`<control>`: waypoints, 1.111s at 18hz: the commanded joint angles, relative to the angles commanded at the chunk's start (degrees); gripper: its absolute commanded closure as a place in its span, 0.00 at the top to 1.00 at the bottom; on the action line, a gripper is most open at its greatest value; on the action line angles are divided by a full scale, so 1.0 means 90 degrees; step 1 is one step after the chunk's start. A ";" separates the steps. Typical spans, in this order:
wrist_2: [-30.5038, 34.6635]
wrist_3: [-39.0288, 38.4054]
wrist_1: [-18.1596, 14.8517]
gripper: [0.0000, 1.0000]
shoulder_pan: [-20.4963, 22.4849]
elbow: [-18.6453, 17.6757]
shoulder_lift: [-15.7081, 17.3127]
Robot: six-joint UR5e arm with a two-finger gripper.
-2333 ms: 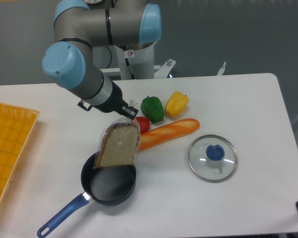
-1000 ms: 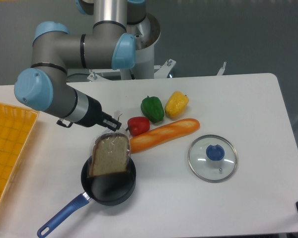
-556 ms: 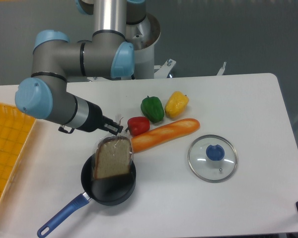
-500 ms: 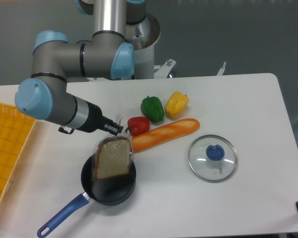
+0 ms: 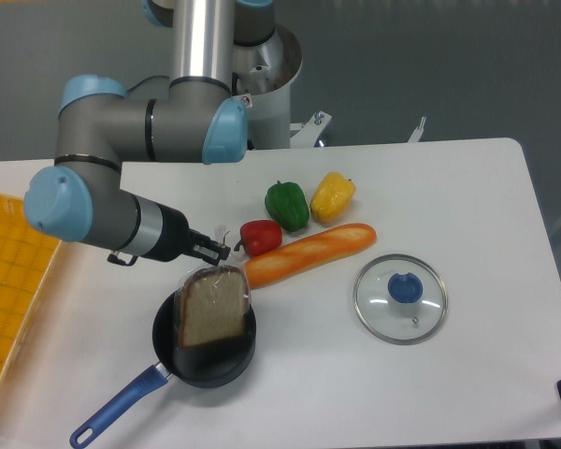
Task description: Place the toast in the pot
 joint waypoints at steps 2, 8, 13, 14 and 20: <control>0.0000 -0.0010 0.0020 0.14 -0.0049 0.0010 -0.0039; 0.0000 -0.0215 0.0029 0.14 -0.0117 0.0020 -0.0156; 0.0019 -0.0351 0.0127 0.15 -0.0146 0.0029 -0.0273; 0.0039 -0.0361 0.0146 0.15 -0.0166 0.0029 -0.0283; 0.0049 -0.0430 0.0176 0.35 -0.0205 0.0029 -0.0342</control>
